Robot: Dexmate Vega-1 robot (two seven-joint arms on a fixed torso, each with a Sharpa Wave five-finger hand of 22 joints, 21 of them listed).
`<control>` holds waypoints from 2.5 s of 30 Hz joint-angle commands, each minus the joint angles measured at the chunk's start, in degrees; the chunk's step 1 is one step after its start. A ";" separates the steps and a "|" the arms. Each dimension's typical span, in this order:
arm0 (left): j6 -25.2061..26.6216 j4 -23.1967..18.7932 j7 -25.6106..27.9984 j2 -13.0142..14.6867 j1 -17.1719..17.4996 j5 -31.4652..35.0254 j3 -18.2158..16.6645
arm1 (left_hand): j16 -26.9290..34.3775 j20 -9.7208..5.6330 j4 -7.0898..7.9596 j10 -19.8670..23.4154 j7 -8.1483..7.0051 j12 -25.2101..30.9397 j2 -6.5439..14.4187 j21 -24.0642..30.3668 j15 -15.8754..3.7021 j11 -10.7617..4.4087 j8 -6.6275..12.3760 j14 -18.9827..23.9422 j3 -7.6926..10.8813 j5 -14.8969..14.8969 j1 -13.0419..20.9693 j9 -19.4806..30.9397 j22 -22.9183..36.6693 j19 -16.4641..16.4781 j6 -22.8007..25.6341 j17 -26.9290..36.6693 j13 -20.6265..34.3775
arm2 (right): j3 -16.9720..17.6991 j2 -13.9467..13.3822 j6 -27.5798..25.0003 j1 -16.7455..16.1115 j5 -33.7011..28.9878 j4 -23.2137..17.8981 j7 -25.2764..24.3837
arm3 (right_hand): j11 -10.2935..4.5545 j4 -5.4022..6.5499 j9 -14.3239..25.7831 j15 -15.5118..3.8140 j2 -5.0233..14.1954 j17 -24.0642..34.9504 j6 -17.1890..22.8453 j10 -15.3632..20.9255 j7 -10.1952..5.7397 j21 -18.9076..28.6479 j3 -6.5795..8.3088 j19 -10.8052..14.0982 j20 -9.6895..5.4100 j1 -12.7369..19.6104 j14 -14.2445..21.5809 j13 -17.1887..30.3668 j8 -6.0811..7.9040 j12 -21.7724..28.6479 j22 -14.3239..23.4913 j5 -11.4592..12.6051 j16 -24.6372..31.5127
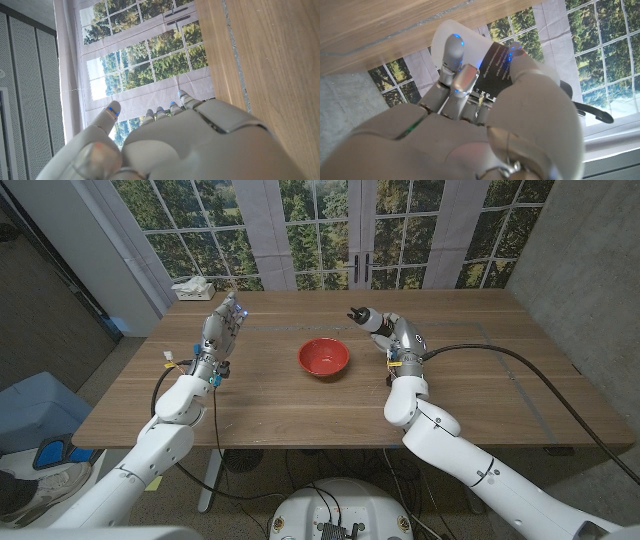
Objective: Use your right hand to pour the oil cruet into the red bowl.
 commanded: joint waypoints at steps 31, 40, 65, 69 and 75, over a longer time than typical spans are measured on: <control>-1.25 -0.68 -0.10 -0.27 1.58 -0.13 -0.50 | 0.14 -2.29 -0.27 -3.11 -0.15 0.22 3.80 -0.76 -5.04 0.19 0.22 -4.11 0.25 0.23 -0.39 0.16 0.10 0.31 -0.12 0.12 0.14 | -11.39 0.62 -10.76 9.20 -20.44 6.19 9.21 | -4.78 1.44 0.38 -0.96 6.21 0.22 7.45 6.24 -0.89 -0.17 2.01 -0.35 -5.39 4.08 0.49 21.12 0.49 -0.39 0.11 0.31 0.00; -1.39 -0.68 -0.18 -0.30 1.68 -0.22 -0.61 | 0.14 -2.32 -0.32 -3.15 -0.16 0.20 3.80 -0.86 -5.02 0.25 0.23 -4.10 0.25 0.23 -0.39 0.16 0.11 0.34 -0.10 0.12 0.14 | -12.86 1.18 -10.64 10.99 -24.10 9.58 10.05 | -4.83 1.46 0.34 -0.96 6.27 0.22 7.80 6.53 -0.96 -0.16 2.10 -0.44 -5.41 4.01 0.42 21.24 0.53 -0.61 0.12 0.30 -0.06; -1.86 -0.18 -0.88 -0.36 1.73 -0.84 -1.00 | 0.13 -2.27 -0.36 -3.09 -0.14 0.22 3.83 -1.04 -5.05 0.19 0.23 -4.12 0.27 0.23 -0.41 0.16 0.11 0.48 -0.08 0.11 0.14 | -19.38 5.02 -13.65 15.54 -37.55 19.45 12.32 | -5.31 1.36 0.44 -0.99 6.20 0.21 7.79 7.23 -1.71 -0.17 2.36 -0.71 -5.44 3.95 0.42 21.93 0.31 -1.30 0.05 0.28 -0.08; -1.94 -0.04 -1.09 -0.37 1.72 -0.97 -1.04 | 0.13 -2.28 -0.35 -3.12 -0.17 0.20 3.83 -1.08 -5.05 0.21 0.22 -4.13 0.27 0.23 -0.43 0.16 0.11 0.48 -0.09 0.12 0.14 | -19.83 6.80 -15.45 16.07 -38.93 21.26 13.51 | -5.37 1.35 0.41 -0.99 6.21 0.21 7.64 7.30 -2.03 -0.19 2.41 -0.79 -5.45 3.96 0.41 22.06 0.19 -1.36 0.05 0.28 -0.10; -2.01 0.31 -1.21 -0.50 1.67 -1.10 -1.02 | 0.14 -2.24 -0.34 -3.12 -0.19 0.20 3.82 -1.12 -5.06 0.20 0.22 -4.12 0.26 0.23 -0.45 0.16 0.11 0.49 -0.09 0.13 0.14 | -22.07 8.80 -19.35 17.67 -41.98 24.44 15.60 | -5.54 1.34 0.37 -0.99 6.23 0.20 7.79 7.35 -2.22 -0.25 2.47 -0.92 -5.45 3.97 0.40 21.96 0.18 -1.60 -0.02 0.29 -0.12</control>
